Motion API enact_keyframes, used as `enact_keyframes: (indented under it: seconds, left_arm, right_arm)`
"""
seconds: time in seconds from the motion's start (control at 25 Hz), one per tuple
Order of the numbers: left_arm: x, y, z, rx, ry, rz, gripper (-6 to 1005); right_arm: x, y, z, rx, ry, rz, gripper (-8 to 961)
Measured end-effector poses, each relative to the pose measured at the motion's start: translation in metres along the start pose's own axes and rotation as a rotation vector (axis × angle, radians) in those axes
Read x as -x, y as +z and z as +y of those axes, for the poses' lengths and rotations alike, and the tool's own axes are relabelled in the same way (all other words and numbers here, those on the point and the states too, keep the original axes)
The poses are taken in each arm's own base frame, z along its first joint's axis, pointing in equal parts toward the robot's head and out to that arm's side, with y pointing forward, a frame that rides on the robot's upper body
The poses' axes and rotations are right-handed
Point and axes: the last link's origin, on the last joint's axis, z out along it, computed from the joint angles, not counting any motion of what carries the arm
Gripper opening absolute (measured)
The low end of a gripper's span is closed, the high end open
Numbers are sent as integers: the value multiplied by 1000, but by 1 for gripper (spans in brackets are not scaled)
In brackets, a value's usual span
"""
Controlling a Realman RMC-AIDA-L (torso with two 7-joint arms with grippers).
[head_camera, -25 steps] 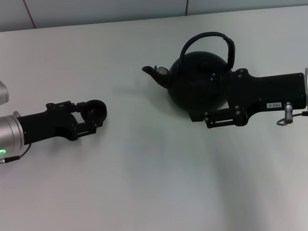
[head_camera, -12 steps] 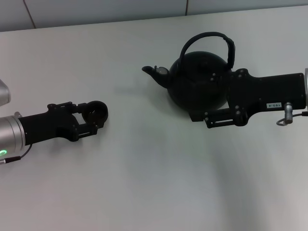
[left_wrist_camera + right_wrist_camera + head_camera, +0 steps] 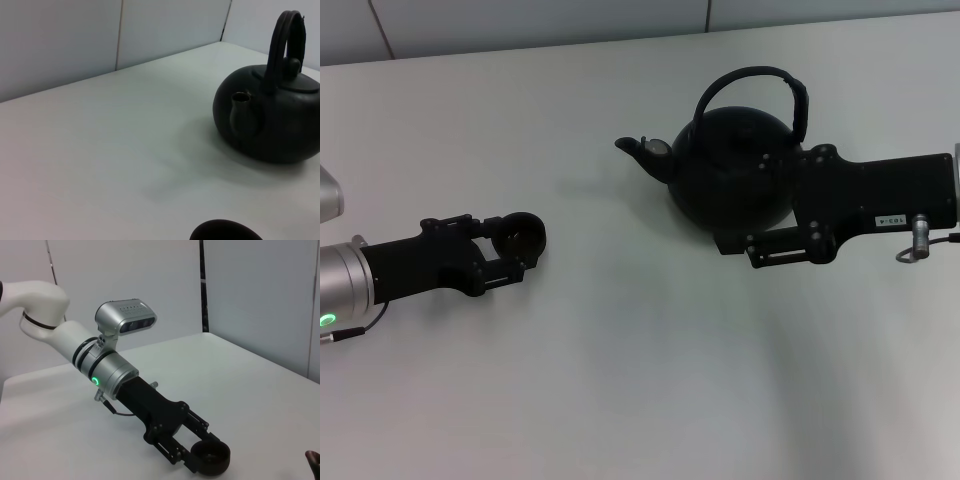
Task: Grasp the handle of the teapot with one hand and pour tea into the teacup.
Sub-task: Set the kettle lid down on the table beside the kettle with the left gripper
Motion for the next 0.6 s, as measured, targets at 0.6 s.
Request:
enact_keyframes:
  seconds: [0.6]
  left_arm:
    - [1, 0, -3, -21, -10, -5, 699]
  right_arm:
    - [2, 1, -1, 3, -6, -4, 749]
